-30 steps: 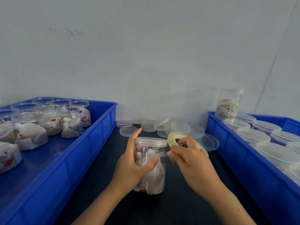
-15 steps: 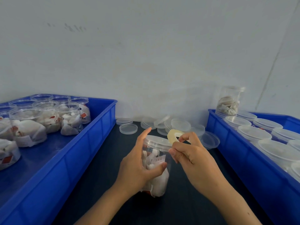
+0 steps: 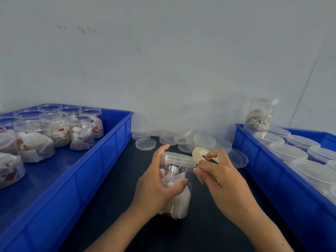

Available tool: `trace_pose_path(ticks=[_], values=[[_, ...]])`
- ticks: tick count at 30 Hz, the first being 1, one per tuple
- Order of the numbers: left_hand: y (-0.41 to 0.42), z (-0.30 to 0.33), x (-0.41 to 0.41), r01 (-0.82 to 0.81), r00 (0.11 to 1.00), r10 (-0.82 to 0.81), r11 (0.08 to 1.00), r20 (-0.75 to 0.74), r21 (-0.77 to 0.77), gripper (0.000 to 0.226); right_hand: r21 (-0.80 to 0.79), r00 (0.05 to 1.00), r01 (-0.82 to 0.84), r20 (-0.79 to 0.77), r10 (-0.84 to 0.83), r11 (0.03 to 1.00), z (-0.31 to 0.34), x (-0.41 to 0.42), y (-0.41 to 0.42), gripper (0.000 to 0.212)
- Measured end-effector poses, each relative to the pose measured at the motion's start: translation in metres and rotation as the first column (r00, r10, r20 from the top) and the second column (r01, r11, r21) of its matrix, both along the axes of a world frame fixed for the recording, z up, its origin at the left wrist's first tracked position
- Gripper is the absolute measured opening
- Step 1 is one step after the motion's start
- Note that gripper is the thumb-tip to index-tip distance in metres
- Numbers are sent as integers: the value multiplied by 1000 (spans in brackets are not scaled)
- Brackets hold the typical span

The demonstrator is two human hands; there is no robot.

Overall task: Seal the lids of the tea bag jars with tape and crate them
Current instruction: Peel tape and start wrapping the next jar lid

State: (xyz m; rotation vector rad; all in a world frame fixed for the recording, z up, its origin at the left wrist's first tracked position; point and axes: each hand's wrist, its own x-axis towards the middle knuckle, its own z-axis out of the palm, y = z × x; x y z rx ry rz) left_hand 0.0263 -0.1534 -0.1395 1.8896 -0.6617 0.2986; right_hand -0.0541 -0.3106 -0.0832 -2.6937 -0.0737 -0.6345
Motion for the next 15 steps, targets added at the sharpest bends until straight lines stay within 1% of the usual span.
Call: trace_pose_path(ticks=[3,8,12,15], values=[[0,1,-2,-3,1000,3,1000,-9,-5,82,-15,1000,20,8,-20,1000,1,1,1,35],[0,1,-4,-2,1000,2,1000,-3,7,82,-26,998,55,20,-55,998,0,3,0,20],[0,-1,-6,21,1000,-21,1000,-20,-19,82,-43,994,98,45,-96,994,-2,5,2,26],[-2,-1,-8,42,998,-45,997,-46,-65,81,-23,993,115,39,-114,993,-2,6,3,25]])
